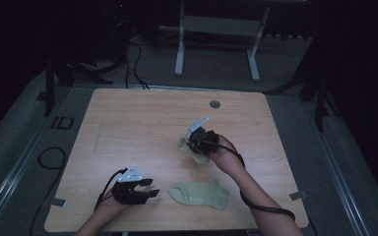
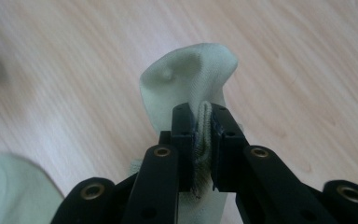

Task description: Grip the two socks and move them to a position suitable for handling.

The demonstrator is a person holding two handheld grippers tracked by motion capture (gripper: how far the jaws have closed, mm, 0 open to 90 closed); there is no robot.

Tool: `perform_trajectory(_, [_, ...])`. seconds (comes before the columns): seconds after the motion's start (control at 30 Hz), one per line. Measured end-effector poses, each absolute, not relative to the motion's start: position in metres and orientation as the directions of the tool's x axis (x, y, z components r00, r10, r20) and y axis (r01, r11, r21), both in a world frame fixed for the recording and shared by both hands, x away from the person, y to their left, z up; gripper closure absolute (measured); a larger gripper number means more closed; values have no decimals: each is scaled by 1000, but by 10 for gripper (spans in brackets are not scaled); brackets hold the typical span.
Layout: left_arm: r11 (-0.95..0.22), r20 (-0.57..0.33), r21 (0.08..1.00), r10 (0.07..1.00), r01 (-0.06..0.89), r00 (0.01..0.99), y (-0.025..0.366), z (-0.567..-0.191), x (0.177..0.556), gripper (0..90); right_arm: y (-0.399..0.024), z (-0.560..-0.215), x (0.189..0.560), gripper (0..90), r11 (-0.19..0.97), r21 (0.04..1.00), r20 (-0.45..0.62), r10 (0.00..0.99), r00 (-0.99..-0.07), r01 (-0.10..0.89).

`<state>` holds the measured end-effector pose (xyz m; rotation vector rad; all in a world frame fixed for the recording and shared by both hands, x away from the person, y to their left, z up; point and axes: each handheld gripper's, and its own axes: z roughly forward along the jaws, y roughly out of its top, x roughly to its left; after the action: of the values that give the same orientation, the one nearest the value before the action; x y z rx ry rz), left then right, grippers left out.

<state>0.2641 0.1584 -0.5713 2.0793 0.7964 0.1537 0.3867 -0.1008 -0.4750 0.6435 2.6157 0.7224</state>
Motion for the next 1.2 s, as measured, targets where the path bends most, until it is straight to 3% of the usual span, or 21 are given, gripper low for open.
perform_trajectory(0.4, [-402,-172,778,602,482,780,158,-569,268,484,-97,-532,370,813,764,530,-126,500,-857,368])
perform_trajectory(0.67, [-418,-148,782,597,463,788,152,-565,275,492,-88,-545,368,792,780,513,-150,493,-857,359])
perform_trajectory(0.73, [-416,-144,785,599,460,788,150,-562,278,493,-86,-545,367,748,787,508,-150,482,-863,351])
perform_trajectory(0.87, [-425,-124,789,597,444,792,146,-557,284,511,-84,-541,369,542,787,502,-103,466,-879,358])
perform_trajectory(0.93, [-429,-115,789,600,440,792,143,-553,288,512,-85,-538,370,534,785,506,-105,467,-878,357])
perform_trajectory(1.0, [-425,-114,794,598,435,793,139,-550,294,660,-94,-516,371,547,732,561,-79,512,-855,387])
perform_trajectory(1.03, [-433,-107,791,598,432,795,137,-549,297,660,-94,-516,371,547,732,561,-79,512,-855,387])
perform_trajectory(1.2, [-456,-75,787,596,414,799,116,-547,312,866,-98,-509,367,618,714,570,-64,532,-844,406])
